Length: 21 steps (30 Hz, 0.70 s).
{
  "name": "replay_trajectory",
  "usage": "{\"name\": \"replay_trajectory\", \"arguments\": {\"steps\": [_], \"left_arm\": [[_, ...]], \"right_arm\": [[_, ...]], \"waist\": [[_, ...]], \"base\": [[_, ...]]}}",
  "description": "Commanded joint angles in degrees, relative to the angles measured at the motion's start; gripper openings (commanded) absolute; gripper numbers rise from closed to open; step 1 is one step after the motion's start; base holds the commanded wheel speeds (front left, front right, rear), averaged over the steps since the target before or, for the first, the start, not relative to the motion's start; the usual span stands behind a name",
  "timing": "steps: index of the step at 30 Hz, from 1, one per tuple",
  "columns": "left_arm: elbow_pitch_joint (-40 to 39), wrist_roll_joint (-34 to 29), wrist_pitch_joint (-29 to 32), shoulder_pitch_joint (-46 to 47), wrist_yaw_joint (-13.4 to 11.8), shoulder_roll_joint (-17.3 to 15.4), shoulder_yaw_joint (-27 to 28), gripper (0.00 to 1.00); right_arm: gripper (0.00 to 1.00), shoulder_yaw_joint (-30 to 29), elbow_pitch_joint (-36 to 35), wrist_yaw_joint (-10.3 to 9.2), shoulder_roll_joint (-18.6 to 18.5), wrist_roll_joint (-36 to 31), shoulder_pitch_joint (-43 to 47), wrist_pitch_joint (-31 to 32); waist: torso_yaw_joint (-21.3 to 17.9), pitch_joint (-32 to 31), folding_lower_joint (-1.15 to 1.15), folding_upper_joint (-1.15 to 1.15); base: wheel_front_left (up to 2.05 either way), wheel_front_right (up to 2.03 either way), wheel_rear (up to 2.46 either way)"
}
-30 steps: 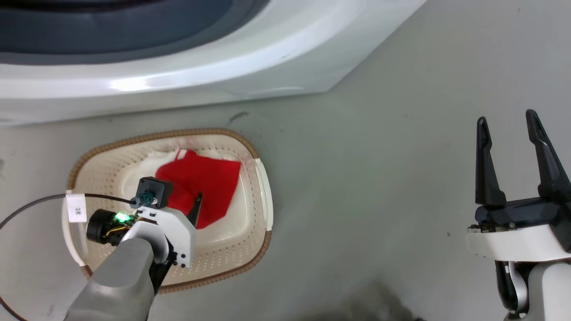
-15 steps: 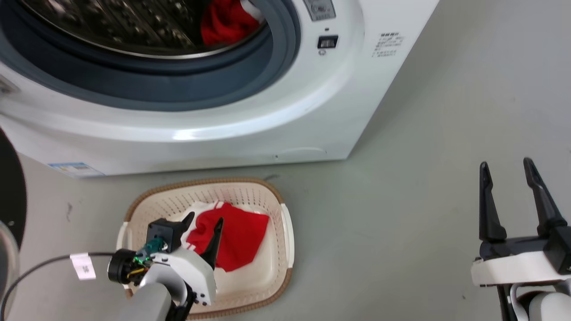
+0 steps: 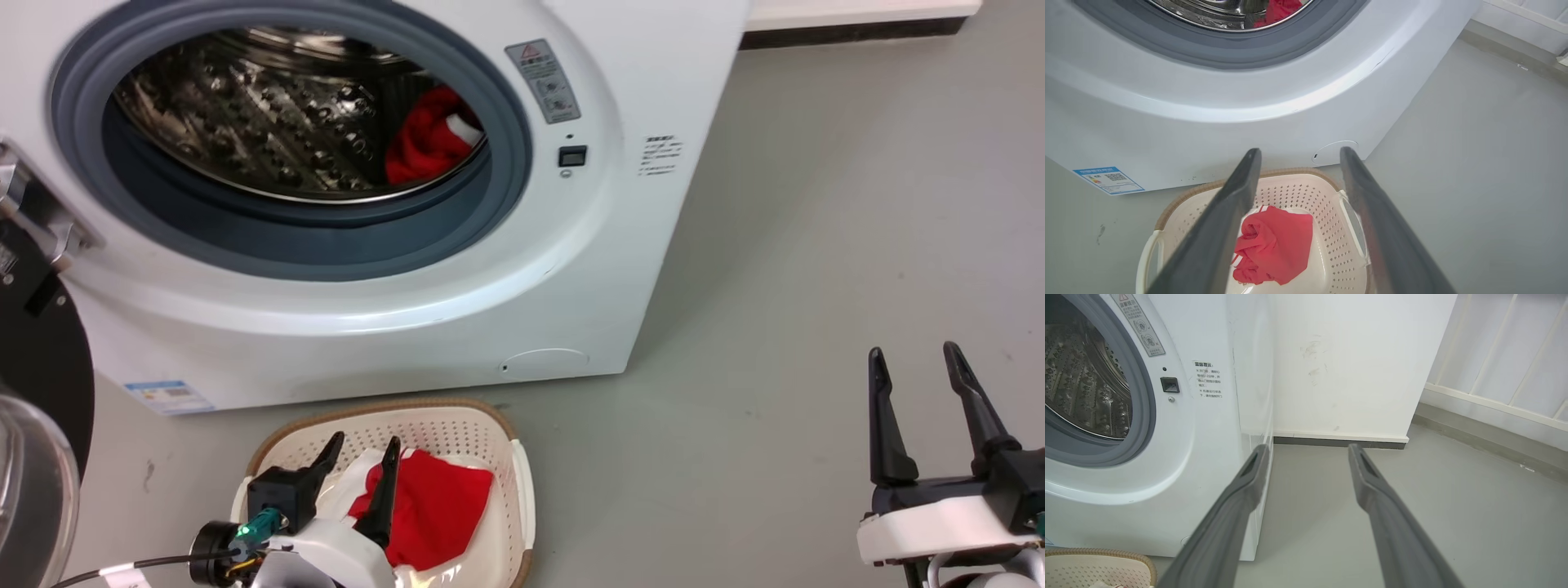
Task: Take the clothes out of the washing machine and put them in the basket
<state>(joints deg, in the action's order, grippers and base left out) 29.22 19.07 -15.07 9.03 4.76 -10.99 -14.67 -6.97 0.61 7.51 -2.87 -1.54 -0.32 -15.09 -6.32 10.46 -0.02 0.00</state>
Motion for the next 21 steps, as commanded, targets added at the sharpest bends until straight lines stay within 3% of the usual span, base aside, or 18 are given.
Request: {"name": "replay_trajectory", "arguments": {"steps": [1, 9, 14, 21], "left_arm": [[-1.94, -1.16, -0.15, -0.94, -0.16, 0.0, 1.08, 1.0], [-5.2, -1.79, -0.15, 1.85, 0.98, -1.34, 4.25, 1.0], [-5.05, -1.65, 1.2, 9.21, 1.61, -5.29, 5.02, 1.0], [-3.64, -0.43, 7.8, 23.68, 2.34, -11.24, 5.34, 1.0]], "right_arm": [[1.0, 0.28, 0.11, -0.04, -0.02, 0.65, 0.7, -0.12], [1.0, 1.87, -0.45, -0.04, -0.02, 1.75, 0.66, -0.12], [1.0, 2.4, -1.08, -0.05, -0.02, 2.66, -0.69, -0.12], [1.0, 3.62, -1.96, -0.04, -0.02, 4.19, -2.27, -0.12]], "waist": [[-1.58, -1.15, 0.02, 0.0], [-5.01, 0.99, 0.02, 0.0], [-7.54, 5.36, 0.02, 0.0], [-10.7, 12.08, 0.02, 0.0]], "base": [[0.0, 0.0, 0.0], [0.0, 0.0, 0.0], [0.0, 0.0, 0.0], [0.0, 0.0, 0.0]]}}
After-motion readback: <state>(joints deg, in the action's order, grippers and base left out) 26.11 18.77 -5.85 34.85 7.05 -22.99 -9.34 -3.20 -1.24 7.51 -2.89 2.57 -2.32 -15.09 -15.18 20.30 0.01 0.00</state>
